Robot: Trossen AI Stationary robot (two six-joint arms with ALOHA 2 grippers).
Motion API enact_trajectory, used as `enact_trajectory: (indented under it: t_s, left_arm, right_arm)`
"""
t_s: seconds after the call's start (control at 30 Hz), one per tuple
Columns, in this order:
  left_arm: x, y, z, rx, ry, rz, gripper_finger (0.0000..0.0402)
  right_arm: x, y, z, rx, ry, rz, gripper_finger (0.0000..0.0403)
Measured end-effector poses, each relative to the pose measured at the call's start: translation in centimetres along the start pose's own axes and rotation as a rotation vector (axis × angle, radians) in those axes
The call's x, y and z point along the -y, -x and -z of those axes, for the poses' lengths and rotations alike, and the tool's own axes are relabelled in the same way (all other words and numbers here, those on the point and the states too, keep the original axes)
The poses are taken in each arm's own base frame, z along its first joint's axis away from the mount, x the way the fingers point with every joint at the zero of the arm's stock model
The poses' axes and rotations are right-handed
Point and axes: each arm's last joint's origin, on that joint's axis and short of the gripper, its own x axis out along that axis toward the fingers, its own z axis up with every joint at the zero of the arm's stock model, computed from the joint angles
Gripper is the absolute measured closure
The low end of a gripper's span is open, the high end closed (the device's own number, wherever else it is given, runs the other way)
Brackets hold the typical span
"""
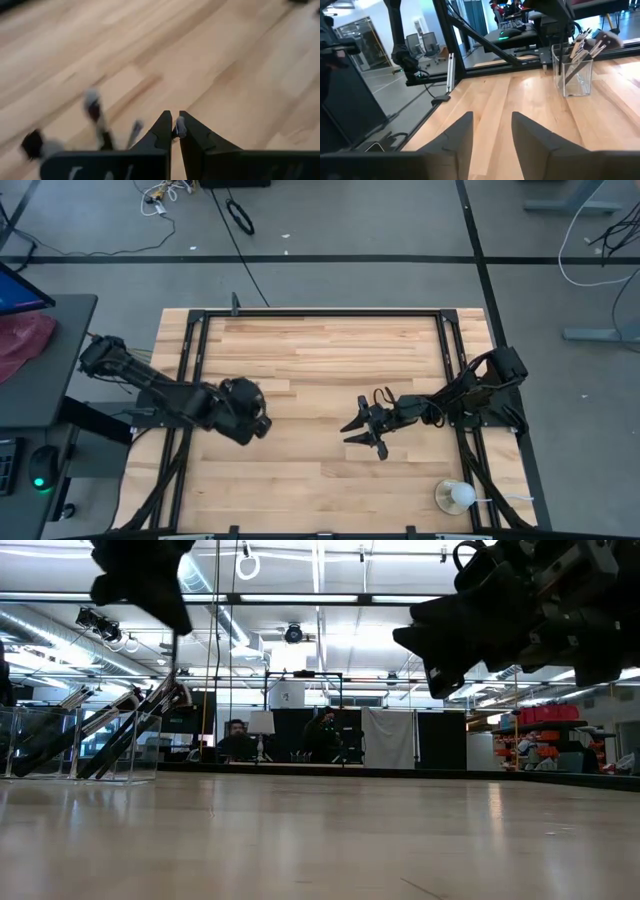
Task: Put items in baskets/containers
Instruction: Put the black eyeshadow brush into the transparent organizer
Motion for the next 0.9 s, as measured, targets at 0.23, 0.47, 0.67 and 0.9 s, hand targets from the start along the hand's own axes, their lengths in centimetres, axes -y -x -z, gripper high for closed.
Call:
enact_trajectory:
  t_s: [0.23,0.47,0.67,0.9]
  left_arm:
    - [0.9,2.7,-2.0,-0.034,-0.028,0.068,0.0381]
    - [-0.3,6.5,-3.2,-0.088,-0.083,-0.019,0.0383]
    - [-2.7,6.6,-2.5,-0.135,-0.107,-0.233,0.0383]
    - [-3.1,4.6,-0.7,-0.177,-0.108,-0.286,0.0379]
  right_arm:
    - [0.2,0.0,0.0,0.012,0.001,0.06,0.0274]
    - [0.2,0.0,0.0,0.014,0.001,0.078,0.0275]
    - [0.2,0.0,0.0,0.015,-0.008,0.078,0.0275]
    - [0.2,0.0,0.0,0.015,-0.01,0.077,0.0275]
